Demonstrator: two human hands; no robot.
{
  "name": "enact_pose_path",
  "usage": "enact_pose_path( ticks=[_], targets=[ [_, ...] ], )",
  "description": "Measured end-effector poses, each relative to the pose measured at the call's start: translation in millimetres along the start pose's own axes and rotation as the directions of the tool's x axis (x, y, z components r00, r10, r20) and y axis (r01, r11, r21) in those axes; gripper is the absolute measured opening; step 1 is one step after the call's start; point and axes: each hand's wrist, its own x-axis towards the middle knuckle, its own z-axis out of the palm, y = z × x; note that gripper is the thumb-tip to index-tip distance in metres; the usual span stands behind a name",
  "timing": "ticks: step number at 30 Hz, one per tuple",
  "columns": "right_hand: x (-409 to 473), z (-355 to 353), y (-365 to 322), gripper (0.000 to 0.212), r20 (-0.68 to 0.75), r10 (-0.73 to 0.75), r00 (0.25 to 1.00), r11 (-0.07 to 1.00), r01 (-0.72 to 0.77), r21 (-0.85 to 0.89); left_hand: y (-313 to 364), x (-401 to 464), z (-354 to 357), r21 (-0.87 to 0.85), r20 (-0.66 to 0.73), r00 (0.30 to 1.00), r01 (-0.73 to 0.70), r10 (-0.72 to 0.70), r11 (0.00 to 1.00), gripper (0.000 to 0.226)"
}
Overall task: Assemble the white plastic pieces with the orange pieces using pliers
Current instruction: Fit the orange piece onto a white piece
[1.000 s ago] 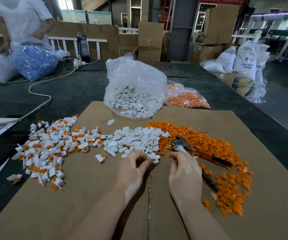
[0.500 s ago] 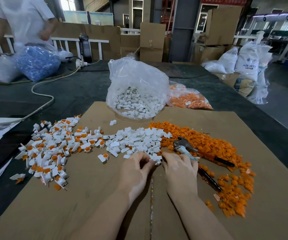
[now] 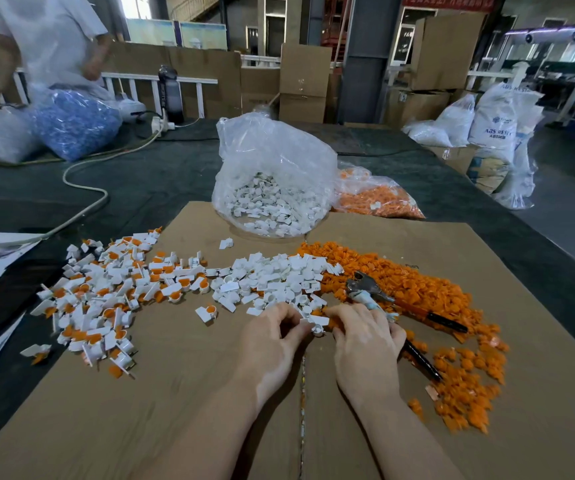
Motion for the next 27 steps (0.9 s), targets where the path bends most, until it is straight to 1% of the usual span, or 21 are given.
enact_pose_path(
  ticks=[2,5,7,9,13,15,18,21,23,25,27],
  targets=[
    [-1,-2,0,0.017,-0.062,0.026,0.998,0.995,-0.02,0.1,0,0,0,0.002,-0.002,1.0,-0.002,0.002,1.0,0.02],
    [1,-5,4,0.013,-0.077,0.029,0.997,0.959,-0.007,0.282,-1,0,0,0.003,-0.004,1.0,-0.006,0.006,1.0,0.021],
    [1,-8,5,0.013,-0.043,0.05,0.998,0.901,-0.027,0.432,-2,0,-1,-0.023,-0.013,1.0,-0.001,0.001,1.0,0.021],
    [1,-11,5,0.017,0.02,0.08,0.997,0.822,-0.077,0.565,-2,0,-1,-0.047,-0.023,1.0,0.006,-0.007,0.999,0.018],
    [2,-15,2,0.025,0.08,0.098,0.992,0.714,-0.126,0.689,0,-1,-2,-0.073,-0.012,1.0,0.004,-0.005,0.997,0.014],
    [1,-16,1,0.025,0.091,0.071,0.993,0.707,-0.115,0.697,1,-2,-3,-0.109,0.014,1.0,0.002,-0.001,0.994,0.012],
    [0,-16,0,0.024,0.081,0.037,0.996,0.749,-0.081,0.657,4,-3,-6,-0.139,0.052,0.999,0.007,0.0,0.99,0.011],
    [-1,-12,0,0.014,0.081,0.009,0.997,0.847,-0.051,0.53,6,-3,-9,-0.198,0.062,0.998,0.03,-0.018,0.98,0.008],
    [-3,-9,0,0.008,0.041,-0.02,0.999,0.901,0.0,0.433,7,-3,-10,-0.213,0.058,0.998,0.03,-0.018,0.977,0.008],
    [-4,-8,-1,0.01,-0.017,-0.071,0.997,0.937,0.073,0.34,8,-4,-10,-0.23,0.059,0.998,0.036,-0.023,0.973,0.006],
    [-5,-8,-4,0.016,-0.073,-0.136,0.988,0.955,0.15,0.257,9,-5,-9,-0.243,0.066,0.998,0.039,-0.024,0.969,0.005]
  ],
)
